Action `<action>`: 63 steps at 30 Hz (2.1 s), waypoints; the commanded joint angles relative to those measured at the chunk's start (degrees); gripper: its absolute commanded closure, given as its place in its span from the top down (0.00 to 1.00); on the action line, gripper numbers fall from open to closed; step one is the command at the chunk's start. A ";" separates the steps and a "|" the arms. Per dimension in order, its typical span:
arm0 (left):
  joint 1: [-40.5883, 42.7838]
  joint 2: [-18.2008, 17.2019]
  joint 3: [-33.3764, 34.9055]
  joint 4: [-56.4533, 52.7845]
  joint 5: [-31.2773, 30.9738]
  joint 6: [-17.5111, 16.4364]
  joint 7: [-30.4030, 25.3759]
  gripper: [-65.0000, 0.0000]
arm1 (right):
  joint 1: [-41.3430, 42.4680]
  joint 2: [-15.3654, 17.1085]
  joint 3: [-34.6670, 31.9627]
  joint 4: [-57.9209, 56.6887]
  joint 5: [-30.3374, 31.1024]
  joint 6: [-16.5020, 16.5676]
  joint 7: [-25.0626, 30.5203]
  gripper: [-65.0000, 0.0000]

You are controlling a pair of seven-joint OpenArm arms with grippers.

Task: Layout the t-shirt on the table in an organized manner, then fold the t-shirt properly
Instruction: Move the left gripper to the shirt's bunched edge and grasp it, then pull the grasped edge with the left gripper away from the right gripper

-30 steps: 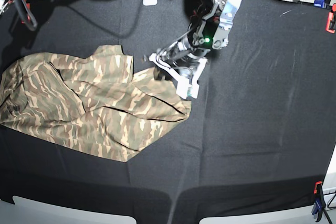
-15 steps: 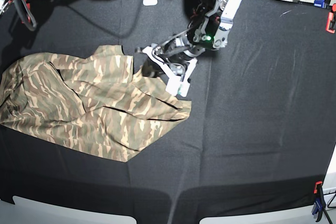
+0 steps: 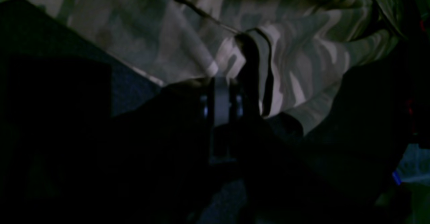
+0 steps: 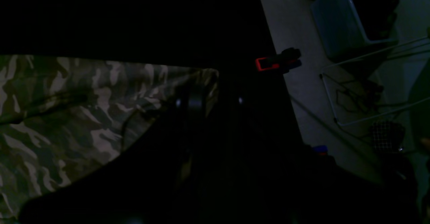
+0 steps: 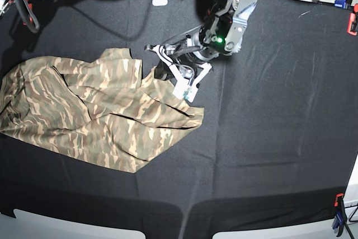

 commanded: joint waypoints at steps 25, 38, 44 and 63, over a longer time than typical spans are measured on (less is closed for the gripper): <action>-0.61 4.57 0.11 0.79 -14.62 4.98 4.70 0.41 | 1.25 1.73 0.35 0.90 0.24 0.20 0.46 0.19; -0.61 4.59 0.11 0.79 -6.78 4.98 2.91 0.41 | 1.25 1.70 0.35 0.90 0.24 0.20 0.46 0.19; -0.61 4.59 0.11 0.79 -6.56 4.98 1.66 0.26 | 1.25 1.70 0.35 0.90 0.24 0.20 0.46 0.19; -0.61 4.50 0.11 0.81 17.79 5.01 0.87 0.00 | 1.25 1.09 0.35 0.90 0.46 0.22 0.48 0.19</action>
